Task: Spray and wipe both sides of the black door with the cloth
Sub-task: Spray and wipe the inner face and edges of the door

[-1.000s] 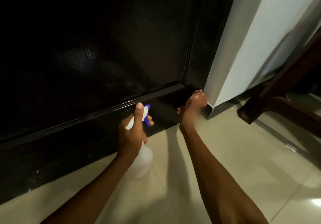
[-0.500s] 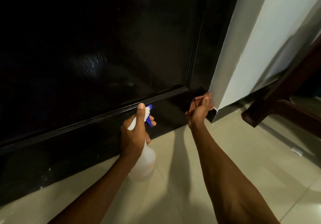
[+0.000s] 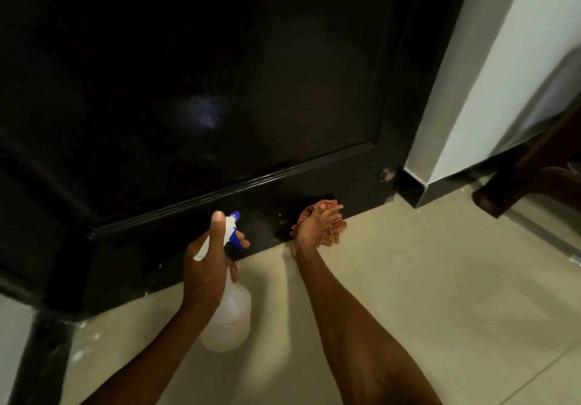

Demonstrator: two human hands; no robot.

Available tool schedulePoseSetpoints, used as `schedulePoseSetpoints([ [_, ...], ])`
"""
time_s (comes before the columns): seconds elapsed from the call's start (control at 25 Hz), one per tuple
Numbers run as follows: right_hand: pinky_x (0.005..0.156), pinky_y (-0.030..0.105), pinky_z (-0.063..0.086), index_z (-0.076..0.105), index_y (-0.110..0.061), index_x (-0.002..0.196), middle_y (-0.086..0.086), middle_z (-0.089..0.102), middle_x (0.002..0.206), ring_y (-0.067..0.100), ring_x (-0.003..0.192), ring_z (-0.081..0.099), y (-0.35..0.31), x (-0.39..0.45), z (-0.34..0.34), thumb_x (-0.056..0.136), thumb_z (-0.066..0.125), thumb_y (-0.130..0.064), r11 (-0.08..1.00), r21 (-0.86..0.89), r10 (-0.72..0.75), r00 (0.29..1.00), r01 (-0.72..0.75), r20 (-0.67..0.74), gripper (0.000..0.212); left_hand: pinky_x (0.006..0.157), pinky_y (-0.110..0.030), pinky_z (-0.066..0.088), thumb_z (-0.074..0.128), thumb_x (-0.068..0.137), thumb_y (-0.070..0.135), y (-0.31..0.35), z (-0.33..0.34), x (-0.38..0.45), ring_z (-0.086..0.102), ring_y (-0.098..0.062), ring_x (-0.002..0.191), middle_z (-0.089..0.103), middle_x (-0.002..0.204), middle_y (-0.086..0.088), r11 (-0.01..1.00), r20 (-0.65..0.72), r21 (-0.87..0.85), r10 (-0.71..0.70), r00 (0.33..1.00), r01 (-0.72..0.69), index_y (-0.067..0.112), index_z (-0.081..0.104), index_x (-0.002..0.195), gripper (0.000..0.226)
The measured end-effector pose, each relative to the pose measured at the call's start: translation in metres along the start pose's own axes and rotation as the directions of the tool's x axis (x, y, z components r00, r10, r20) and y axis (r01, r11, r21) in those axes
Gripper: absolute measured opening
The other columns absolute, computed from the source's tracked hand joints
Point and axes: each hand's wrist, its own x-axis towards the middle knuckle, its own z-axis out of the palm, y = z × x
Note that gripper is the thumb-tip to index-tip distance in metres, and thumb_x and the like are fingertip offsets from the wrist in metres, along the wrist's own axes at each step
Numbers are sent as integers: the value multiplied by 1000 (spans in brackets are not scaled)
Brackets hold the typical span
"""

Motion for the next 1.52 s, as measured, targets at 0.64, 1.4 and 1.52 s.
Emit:
schedulePoseSetpoints([
  [0.64,122,59,-2,51,0,144,32,19,163,47,152,12,67,-139,127,105,36,-14,903,-331,-288,958,273,4,44,60,-31,50,32,84,70,-53,-154,-21,61,-32,68,68,85,-29,994,-212,-32,-113,971,109,26,65,83,55],
  [1.4,124,55,-5,-6,-22,163,15,-12,170,31,153,-21,165,-227,151,110,34,-34,338,-400,-475,521,852,709,67,67,-27,46,28,93,60,-87,-225,-43,56,-24,63,60,71,-4,982,-395,-19,-179,901,186,32,55,75,44],
  [1.52,125,60,-1,3,-30,164,3,-5,172,27,156,-15,186,-215,149,104,45,-22,-194,-114,-108,94,974,990,74,68,-13,36,29,103,44,-91,-233,-51,45,-12,65,49,72,7,979,-407,-15,-190,894,201,29,46,75,37],
])
